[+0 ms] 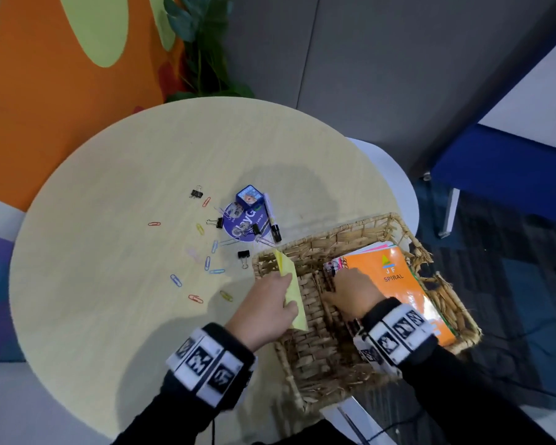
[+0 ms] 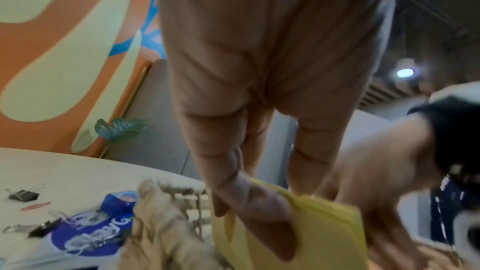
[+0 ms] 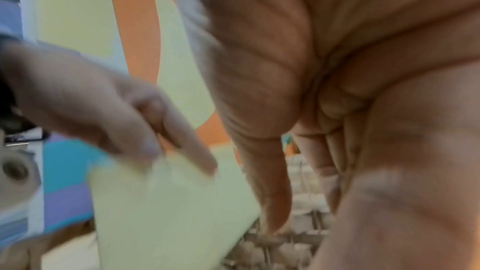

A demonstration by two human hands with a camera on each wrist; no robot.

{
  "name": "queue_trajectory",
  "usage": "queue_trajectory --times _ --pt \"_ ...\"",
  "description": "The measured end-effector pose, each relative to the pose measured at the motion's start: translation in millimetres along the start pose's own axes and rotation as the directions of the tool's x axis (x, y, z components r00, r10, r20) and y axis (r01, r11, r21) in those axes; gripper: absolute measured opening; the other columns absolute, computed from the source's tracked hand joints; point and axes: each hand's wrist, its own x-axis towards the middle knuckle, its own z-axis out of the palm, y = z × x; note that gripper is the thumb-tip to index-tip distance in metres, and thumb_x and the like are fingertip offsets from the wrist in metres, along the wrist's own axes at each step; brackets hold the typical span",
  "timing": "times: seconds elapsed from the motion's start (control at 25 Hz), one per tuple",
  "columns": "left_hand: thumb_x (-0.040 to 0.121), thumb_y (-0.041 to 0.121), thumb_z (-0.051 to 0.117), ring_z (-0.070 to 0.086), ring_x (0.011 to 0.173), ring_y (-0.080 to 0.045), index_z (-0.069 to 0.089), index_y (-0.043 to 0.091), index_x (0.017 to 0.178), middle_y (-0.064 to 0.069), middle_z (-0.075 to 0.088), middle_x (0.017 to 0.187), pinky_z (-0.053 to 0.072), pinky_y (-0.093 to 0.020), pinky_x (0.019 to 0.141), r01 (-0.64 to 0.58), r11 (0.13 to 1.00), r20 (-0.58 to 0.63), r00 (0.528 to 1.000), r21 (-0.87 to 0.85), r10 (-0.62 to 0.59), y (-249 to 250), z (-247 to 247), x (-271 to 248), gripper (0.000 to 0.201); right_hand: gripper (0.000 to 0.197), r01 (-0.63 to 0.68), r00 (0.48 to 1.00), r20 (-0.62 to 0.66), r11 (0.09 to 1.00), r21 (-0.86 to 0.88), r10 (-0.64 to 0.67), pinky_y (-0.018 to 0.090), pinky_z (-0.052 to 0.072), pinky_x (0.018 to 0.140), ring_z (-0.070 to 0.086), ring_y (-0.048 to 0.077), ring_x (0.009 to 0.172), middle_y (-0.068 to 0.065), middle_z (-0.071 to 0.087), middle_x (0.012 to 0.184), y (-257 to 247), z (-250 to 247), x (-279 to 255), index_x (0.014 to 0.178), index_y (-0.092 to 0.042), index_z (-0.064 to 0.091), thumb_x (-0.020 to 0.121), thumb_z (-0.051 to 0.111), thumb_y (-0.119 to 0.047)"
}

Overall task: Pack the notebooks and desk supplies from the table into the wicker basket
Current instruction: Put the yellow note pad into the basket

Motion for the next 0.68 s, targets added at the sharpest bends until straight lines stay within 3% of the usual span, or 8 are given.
queue_trajectory --times 0.04,0.12,0.2,0.36,0.44,0.52,0.6,0.68 --pt "0.096 0.021 0.047 0.050 0.125 -0.028 0.047 0.006 0.137 -0.011 0.052 0.131 0.039 -0.039 0.109 0.021 0.999 0.040 0.999 0.049 -0.023 5.3 8.7 8.2 0.044 0.034 -0.003 0.999 -0.051 0.998 0.061 0.006 0.019 0.045 0.050 0.059 0.013 0.060 0.003 0.063 0.066 11.9 -3.6 -11.5 0.071 -0.006 0.057 0.093 0.054 -0.031" --pt "0.097 0.019 0.047 0.055 0.108 -0.025 0.052 0.004 0.131 -0.008 0.054 0.117 0.045 -0.035 0.100 0.076 0.994 0.106 0.991 0.081 -0.085 13.0 23.8 19.5 0.037 0.044 0.004 0.994 -0.108 0.993 0.122 0.009 0.026 0.054 0.057 0.061 0.007 0.045 -0.002 0.059 0.043 35.0 -5.4 -28.9 0.057 -0.007 0.051 0.092 0.055 -0.034" --pt "0.097 0.012 0.048 0.052 0.089 -0.019 0.057 0.002 0.123 -0.005 0.052 0.102 0.046 -0.024 0.079 0.125 0.988 0.137 0.981 0.094 -0.137 20.3 33.7 25.7 0.030 0.046 0.042 0.992 -0.120 0.993 0.113 -0.028 0.033 0.059 0.070 0.067 0.017 0.055 0.007 0.068 0.054 51.4 -2.5 -41.5 0.058 -0.007 0.056 0.092 0.055 -0.037" --pt "0.096 0.005 0.045 0.057 0.082 -0.023 0.057 0.000 0.095 -0.012 0.056 0.095 0.044 -0.023 0.053 0.173 0.957 0.150 0.966 0.233 -0.211 30.1 36.8 28.6 0.013 0.047 0.095 0.988 -0.132 0.986 0.137 -0.077 0.031 0.056 0.066 0.068 0.023 0.056 0.014 0.072 0.062 69.5 11.8 -51.0 0.064 0.001 0.066 0.091 0.056 -0.037" --pt "0.096 0.006 0.044 0.065 0.095 -0.028 0.056 0.004 0.093 -0.015 0.062 0.098 0.052 -0.029 0.065 0.183 0.942 0.160 0.959 0.283 -0.234 31.7 36.5 29.7 0.012 0.038 0.132 0.986 -0.111 0.986 0.097 -0.121 0.030 0.048 0.064 0.067 0.026 0.070 0.012 0.073 0.077 73.9 22.2 -50.6 0.077 -0.004 0.067 0.090 0.056 -0.038" --pt "0.096 0.008 0.044 0.066 0.105 -0.030 0.061 0.004 0.099 -0.011 0.065 0.097 0.049 -0.030 0.072 0.213 0.944 0.108 0.963 0.250 -0.246 28.7 35.6 27.7 0.018 0.026 0.162 0.984 -0.090 0.984 0.076 -0.155 0.029 0.043 0.063 0.061 0.021 0.078 0.005 0.069 0.088 76.3 29.4 -48.2 0.084 -0.016 0.064 0.089 0.056 -0.040" --pt "0.096 0.013 0.045 0.064 0.107 -0.029 0.063 0.005 0.110 -0.012 0.067 0.110 0.048 -0.032 0.075 0.239 0.963 -0.062 0.971 0.128 -0.233 18.7 30.2 22.0 0.025 0.020 0.207 0.976 -0.083 0.975 0.085 -0.201 0.023 0.040 0.058 0.062 0.016 0.081 -0.001 0.069 0.091 77.5 30.4 -44.3 0.090 -0.022 0.064 0.089 0.056 -0.040" --pt "0.095 0.020 0.048 0.065 0.104 -0.023 0.064 0.013 0.115 -0.005 0.068 0.115 0.051 -0.031 0.083 0.240 0.969 -0.301 0.922 -0.055 -0.245 -3.9 17.3 13.6 0.027 0.008 0.279 0.955 -0.140 0.953 0.118 -0.263 0.016 0.040 0.057 0.060 0.007 0.076 -0.009 0.066 0.085 68.6 20.7 -43.0 0.088 -0.029 0.061 0.089 0.059 -0.037"
